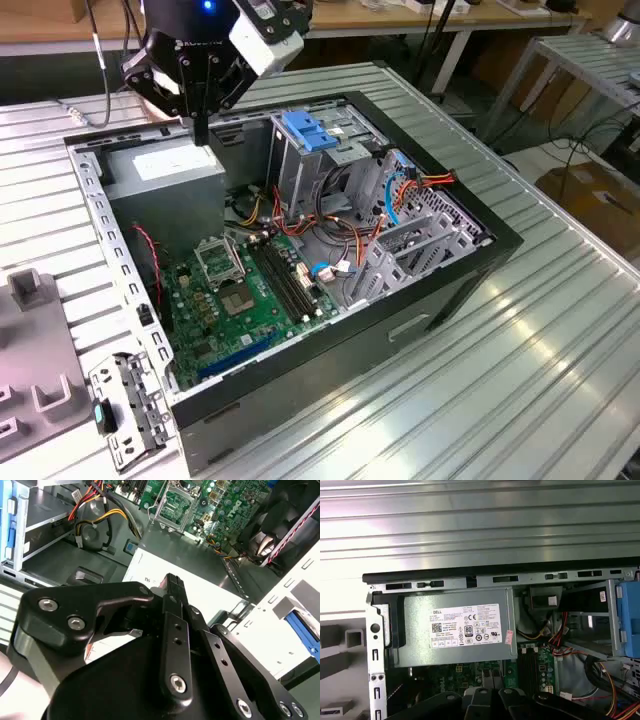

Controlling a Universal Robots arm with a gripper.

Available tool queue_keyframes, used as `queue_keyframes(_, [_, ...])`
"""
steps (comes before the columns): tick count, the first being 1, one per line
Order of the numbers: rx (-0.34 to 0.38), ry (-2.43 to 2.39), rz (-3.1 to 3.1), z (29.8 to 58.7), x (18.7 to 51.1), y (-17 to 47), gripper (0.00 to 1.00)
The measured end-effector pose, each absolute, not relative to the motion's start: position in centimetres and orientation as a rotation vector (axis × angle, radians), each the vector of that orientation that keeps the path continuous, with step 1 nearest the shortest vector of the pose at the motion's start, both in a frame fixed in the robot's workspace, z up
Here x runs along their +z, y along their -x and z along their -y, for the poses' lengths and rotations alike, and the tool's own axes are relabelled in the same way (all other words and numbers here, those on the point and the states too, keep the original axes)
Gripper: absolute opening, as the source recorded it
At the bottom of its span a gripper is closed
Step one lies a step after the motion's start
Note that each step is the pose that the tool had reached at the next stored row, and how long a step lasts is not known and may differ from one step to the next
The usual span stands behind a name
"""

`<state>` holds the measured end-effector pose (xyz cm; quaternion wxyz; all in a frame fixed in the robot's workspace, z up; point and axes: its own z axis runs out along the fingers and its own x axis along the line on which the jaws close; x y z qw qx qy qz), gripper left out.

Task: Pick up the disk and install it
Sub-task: 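Reach for the disk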

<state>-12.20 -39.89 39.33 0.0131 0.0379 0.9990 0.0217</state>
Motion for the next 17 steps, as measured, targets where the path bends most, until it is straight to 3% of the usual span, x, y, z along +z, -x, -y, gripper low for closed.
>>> queue_keyframes(17, [0.068, -0.118, -3.113, 39.9, 39.3, 13.4, 0.11])
